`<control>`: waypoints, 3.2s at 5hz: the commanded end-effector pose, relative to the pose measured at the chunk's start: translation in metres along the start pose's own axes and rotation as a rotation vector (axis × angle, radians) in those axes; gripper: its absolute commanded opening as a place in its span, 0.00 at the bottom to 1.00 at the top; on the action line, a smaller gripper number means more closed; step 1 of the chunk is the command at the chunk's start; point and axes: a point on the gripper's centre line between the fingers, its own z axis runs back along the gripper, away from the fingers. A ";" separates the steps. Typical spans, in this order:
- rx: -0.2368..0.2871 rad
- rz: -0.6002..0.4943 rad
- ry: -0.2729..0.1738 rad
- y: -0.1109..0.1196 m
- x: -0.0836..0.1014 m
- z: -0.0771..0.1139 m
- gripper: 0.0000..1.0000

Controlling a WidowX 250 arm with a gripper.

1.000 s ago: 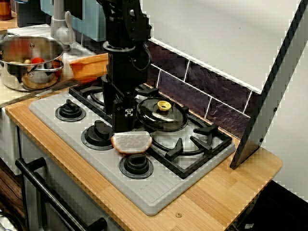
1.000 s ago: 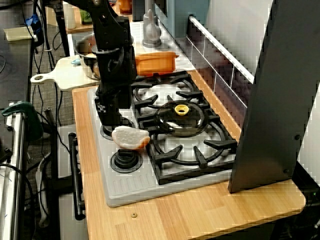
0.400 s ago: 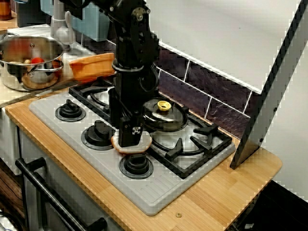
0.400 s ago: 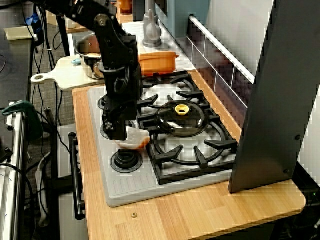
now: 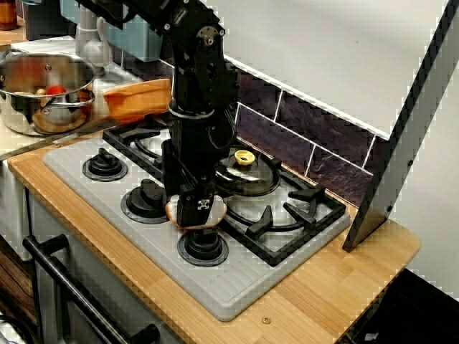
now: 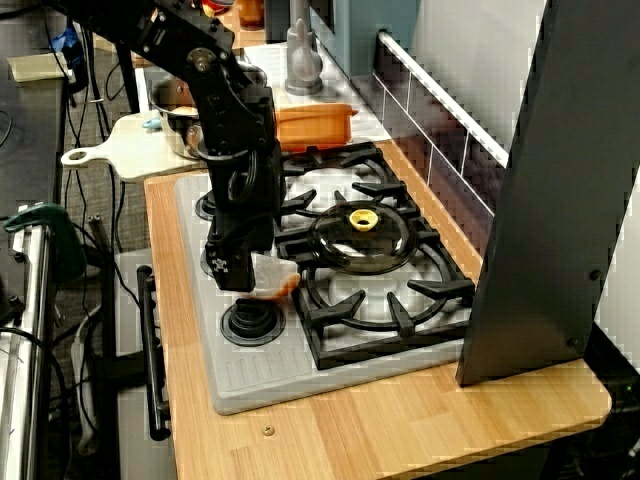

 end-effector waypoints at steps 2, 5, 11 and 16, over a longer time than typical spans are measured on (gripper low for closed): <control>0.029 -0.001 -0.009 0.005 -0.005 0.000 1.00; 0.019 0.045 -0.020 0.012 -0.010 0.007 0.00; 0.032 0.258 -0.029 0.112 -0.037 0.092 0.00; 0.190 0.563 -0.044 0.197 -0.099 0.083 0.00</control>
